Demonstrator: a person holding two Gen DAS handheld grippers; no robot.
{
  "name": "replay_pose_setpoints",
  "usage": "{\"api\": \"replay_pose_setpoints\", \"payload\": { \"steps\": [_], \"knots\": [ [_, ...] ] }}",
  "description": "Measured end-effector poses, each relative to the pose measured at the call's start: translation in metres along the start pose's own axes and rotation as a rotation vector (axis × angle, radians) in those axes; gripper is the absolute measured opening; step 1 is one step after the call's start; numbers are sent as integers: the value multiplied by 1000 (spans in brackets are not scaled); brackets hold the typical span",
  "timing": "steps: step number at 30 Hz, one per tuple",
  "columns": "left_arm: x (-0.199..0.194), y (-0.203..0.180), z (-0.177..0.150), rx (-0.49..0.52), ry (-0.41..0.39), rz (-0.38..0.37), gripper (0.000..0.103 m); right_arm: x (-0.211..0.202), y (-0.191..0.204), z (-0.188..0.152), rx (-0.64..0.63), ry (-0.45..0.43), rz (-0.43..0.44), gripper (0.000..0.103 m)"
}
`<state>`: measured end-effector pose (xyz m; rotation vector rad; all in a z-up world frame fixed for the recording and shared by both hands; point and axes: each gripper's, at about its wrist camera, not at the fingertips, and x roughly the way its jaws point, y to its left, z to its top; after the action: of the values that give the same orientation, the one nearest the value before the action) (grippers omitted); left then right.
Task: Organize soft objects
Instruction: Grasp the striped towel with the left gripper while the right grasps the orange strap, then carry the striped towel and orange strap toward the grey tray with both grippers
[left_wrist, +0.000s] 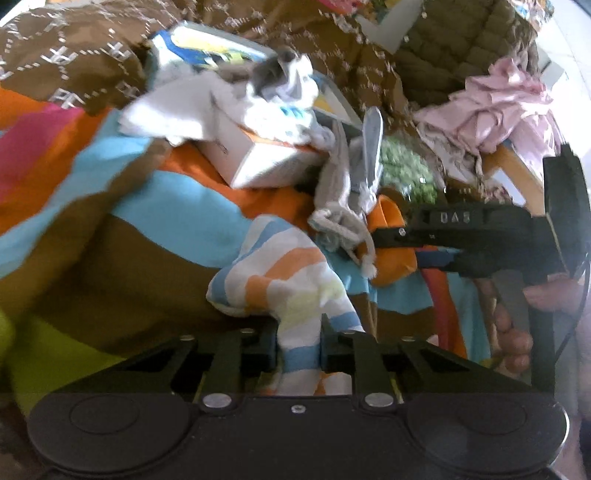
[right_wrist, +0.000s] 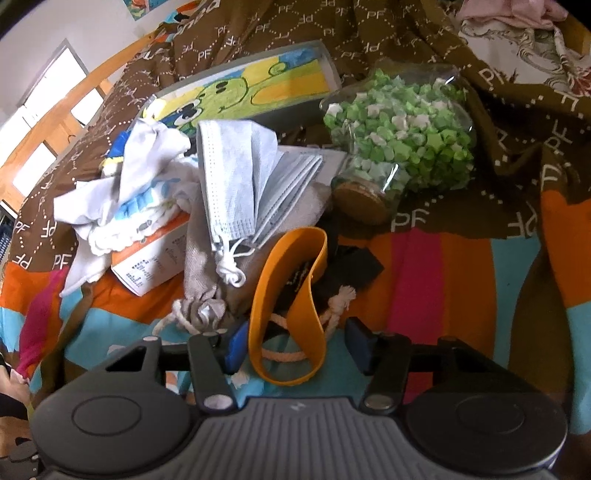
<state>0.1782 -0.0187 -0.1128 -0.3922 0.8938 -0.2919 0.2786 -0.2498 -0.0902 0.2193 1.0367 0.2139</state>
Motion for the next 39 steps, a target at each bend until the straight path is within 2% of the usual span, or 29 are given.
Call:
{"api": "replay_pose_setpoints", "payload": {
  "steps": [6, 8, 10, 11, 16, 19, 26, 31, 39],
  "knots": [
    [10, -1, 2, 8, 41, 23, 24, 6, 5, -1, -21, 5, -14, 57],
    [10, 0, 2, 6, 43, 20, 24, 5, 5, -1, -21, -1, -6, 51],
    [8, 0, 2, 2, 38, 17, 21, 4, 3, -1, -15, -6, 10, 40],
    [6, 0, 2, -4, 26, 8, 19, 4, 3, 0, -11, -7, 14, 39],
    [-8, -5, 2, -6, -49, -39, 14, 3, -1, 1, 4, -4, 33, 20],
    [-16, -13, 3, 10, -88, -48, 13, 1, -2, 0, 6, -16, 37, 15],
    [-39, -20, 7, -3, -178, -135, 13, -24, -2, -4, -2, -113, 73, 14],
    [-52, -26, 10, -1, -223, -129, 13, -39, 4, -8, -58, -178, 66, 14],
    [-61, -28, 16, 7, -262, -114, 13, -58, 21, -16, -158, -298, 104, 14]
  ]
}}
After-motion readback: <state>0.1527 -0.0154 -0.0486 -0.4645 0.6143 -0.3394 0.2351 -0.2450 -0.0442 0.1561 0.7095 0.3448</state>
